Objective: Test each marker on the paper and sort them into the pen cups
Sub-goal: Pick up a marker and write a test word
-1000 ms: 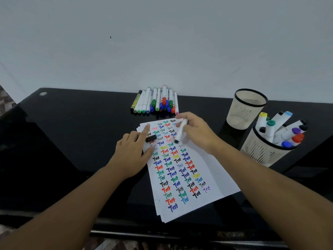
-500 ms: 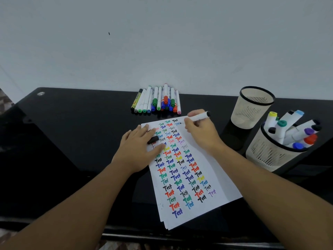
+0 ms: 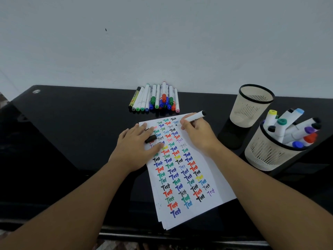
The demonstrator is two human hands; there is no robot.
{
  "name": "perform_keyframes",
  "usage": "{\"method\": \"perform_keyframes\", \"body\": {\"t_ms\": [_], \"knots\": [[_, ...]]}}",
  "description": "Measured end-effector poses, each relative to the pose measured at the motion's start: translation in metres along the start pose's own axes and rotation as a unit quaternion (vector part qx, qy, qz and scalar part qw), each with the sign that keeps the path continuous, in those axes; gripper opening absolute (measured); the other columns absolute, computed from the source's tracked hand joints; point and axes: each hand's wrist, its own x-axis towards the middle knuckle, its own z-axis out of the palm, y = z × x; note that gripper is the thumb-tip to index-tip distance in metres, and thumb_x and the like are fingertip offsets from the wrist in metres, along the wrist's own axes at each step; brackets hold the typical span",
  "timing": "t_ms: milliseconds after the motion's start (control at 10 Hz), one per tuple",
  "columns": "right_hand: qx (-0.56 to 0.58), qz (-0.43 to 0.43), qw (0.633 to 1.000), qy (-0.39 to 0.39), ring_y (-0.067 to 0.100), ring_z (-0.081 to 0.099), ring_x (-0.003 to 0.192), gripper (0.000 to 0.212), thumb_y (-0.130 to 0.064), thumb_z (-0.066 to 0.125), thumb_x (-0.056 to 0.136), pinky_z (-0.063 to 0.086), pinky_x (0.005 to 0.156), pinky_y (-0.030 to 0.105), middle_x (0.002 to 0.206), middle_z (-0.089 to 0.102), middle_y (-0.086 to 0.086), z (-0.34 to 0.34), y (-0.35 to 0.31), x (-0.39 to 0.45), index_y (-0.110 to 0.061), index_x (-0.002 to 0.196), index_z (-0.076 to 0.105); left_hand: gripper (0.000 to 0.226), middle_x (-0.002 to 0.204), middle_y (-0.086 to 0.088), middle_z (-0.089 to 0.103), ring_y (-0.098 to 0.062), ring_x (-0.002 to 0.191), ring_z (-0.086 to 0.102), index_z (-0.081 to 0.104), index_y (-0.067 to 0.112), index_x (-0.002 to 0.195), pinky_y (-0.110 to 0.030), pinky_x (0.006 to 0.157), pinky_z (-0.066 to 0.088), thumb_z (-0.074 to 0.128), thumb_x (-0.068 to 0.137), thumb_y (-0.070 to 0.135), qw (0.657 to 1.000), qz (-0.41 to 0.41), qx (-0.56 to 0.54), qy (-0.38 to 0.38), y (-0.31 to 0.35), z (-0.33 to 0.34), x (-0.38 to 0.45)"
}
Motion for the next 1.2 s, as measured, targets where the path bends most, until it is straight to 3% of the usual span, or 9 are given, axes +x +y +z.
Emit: {"method": "perform_keyframes", "body": {"t_ms": [500, 700, 900, 1200], "knots": [[-0.048, 0.004, 0.999, 0.012, 0.016, 0.067, 0.095, 0.025, -0.043, 0.056, 0.105, 0.057, 0.095, 0.049, 0.101, 0.070, 0.000, 0.0029, -0.0006, 0.0004, -0.021, 0.110, 0.066, 0.084, 0.169, 0.009, 0.015, -0.012, 0.156, 0.006, 0.025, 0.038, 0.159, -0.041, 0.125, 0.002, 0.030, 0.088, 0.083, 1.000, -0.003, 0.004, -0.004, -0.0002, -0.0006, 0.0013], [-0.050, 0.008, 0.999, 0.007, 0.017, 0.068, 0.096, 0.014, -0.041, 0.055, 0.105, 0.057, 0.094, 0.050, 0.100, 0.070, -0.002, 0.0007, -0.0013, 0.0005, -0.032, 0.100, 0.064, 0.085, 0.169, 0.010, 0.016, -0.012, 0.156, 0.007, 0.026, 0.038, 0.159, -0.040, 0.125, 0.002, 0.030, 0.087, 0.084, 1.000, -0.004, 0.001, 0.001, 0.0000, -0.0002, 0.0008], [-0.064, 0.012, 0.998, 0.008, 0.024, 0.068, 0.100, 0.034, -0.046, 0.053, 0.105, 0.056, 0.097, 0.053, 0.106, 0.071, 0.006, 0.0007, -0.0005, -0.0018, -0.015, 0.116, 0.064, 0.087, 0.169, 0.010, 0.016, -0.012, 0.156, 0.007, 0.026, 0.039, 0.159, -0.040, 0.124, 0.002, 0.028, 0.085, 0.085, 1.000, -0.004, 0.001, -0.003, 0.0000, -0.0008, 0.0010], [-0.038, 0.010, 0.999, 0.019, 0.013, 0.067, 0.097, 0.025, -0.044, 0.053, 0.106, 0.056, 0.097, 0.048, 0.100, 0.071, -0.003, -0.0008, 0.0027, 0.0004, -0.022, 0.110, 0.063, 0.086, 0.168, 0.010, 0.017, -0.012, 0.156, 0.007, 0.026, 0.038, 0.159, -0.041, 0.125, 0.003, 0.029, 0.086, 0.084, 1.000, -0.002, -0.002, 0.002, -0.0006, -0.0001, 0.0008]]}}
